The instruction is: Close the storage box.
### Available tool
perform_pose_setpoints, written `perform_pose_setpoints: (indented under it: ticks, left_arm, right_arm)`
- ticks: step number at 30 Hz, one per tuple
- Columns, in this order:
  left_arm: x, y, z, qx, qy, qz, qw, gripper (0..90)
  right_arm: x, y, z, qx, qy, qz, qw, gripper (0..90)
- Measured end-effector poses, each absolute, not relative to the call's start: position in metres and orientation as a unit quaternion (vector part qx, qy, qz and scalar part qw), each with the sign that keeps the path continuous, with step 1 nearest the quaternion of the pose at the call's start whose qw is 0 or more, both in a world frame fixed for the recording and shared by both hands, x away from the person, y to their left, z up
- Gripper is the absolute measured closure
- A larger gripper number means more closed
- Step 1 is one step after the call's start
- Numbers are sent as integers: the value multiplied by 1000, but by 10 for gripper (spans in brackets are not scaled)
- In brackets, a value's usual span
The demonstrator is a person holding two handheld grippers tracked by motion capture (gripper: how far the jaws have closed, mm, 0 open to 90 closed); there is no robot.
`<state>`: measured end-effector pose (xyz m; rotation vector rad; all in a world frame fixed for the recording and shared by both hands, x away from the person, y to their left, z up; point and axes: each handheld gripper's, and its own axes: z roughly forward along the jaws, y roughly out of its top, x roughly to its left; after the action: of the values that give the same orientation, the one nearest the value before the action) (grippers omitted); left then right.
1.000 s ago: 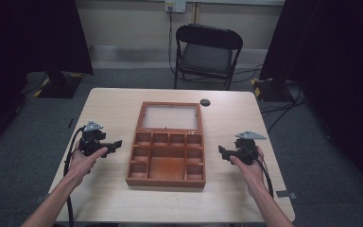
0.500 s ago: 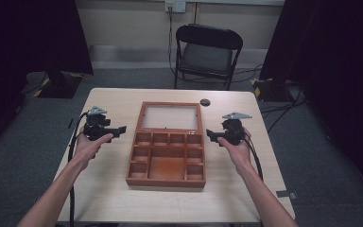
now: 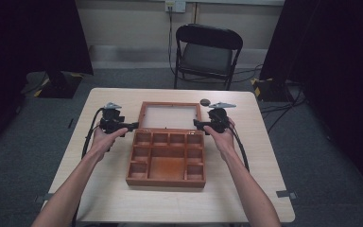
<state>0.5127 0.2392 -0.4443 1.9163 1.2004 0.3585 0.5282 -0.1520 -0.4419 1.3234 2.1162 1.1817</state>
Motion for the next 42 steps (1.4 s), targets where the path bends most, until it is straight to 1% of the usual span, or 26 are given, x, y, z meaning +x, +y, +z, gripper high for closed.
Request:
perform_pose_setpoints:
  ticks: [1, 3, 7, 10, 13, 15, 18, 20, 21, 23, 27, 30, 32, 34, 37, 40, 41, 42]
  left_arm:
    - [515, 236, -446, 765, 476, 140, 411, 192]
    - [518, 232, -448, 764, 480, 135, 410, 191]
    - [524, 222, -450, 773, 474, 137, 399, 191]
    - [527, 217, -456, 768, 480, 125, 404, 191]
    - [531, 216, -462, 775, 479, 117, 395, 191]
    - [532, 215, -464, 763, 493, 107, 405, 186]
    - [534, 216, -466, 761, 495, 99, 408, 186]
    - [536, 216, -468, 757, 501, 89, 410, 177]
    - [537, 216, -468, 758, 501, 88, 408, 159]
    - [538, 215, -468, 759, 502, 85, 407, 156]
    - [542, 211, -468, 762, 501, 81, 403, 143]
    - [546, 212, -470, 762, 507, 81, 395, 64]
    - [548, 213, -471, 761, 513, 73, 390, 31]
    - [549, 215, -474, 757, 517, 62, 395, 15]
    - [550, 215, -475, 752, 520, 53, 402, 17]
    - [548, 212, -474, 753, 505, 40, 421, 124]
    - [548, 210, -473, 757, 502, 48, 417, 143]
    - [548, 208, -472, 760, 499, 54, 413, 137]
  right_arm:
    - [530, -150, -445, 472, 753, 421, 182, 165]
    - [532, -144, -449, 472, 756, 413, 185, 165]
    - [540, -139, -458, 486, 751, 410, 176, 159]
    - [543, -135, -465, 487, 755, 405, 171, 155]
    - [545, -132, -471, 489, 756, 400, 170, 153]
    - [547, -131, -474, 495, 752, 407, 153, 148]
    - [549, -130, -476, 501, 747, 413, 140, 139]
    - [552, -130, -479, 517, 737, 419, 119, 108]
    - [553, -129, -480, 522, 733, 420, 112, 91]
    - [555, -128, -482, 528, 731, 419, 105, 68]
    - [560, -127, -482, 541, 729, 412, 82, 50]
    - [564, -129, -484, 542, 729, 413, 57, 51]
    - [565, -129, -485, 542, 728, 418, 50, 53]
    - [566, -131, -486, 542, 726, 422, 34, 79]
    - [566, -131, -485, 544, 725, 421, 32, 85]
    - [565, -132, -486, 545, 721, 426, 36, 115]
    - [565, -133, -486, 546, 720, 428, 36, 118]
    - [564, -133, -486, 545, 719, 429, 36, 121]
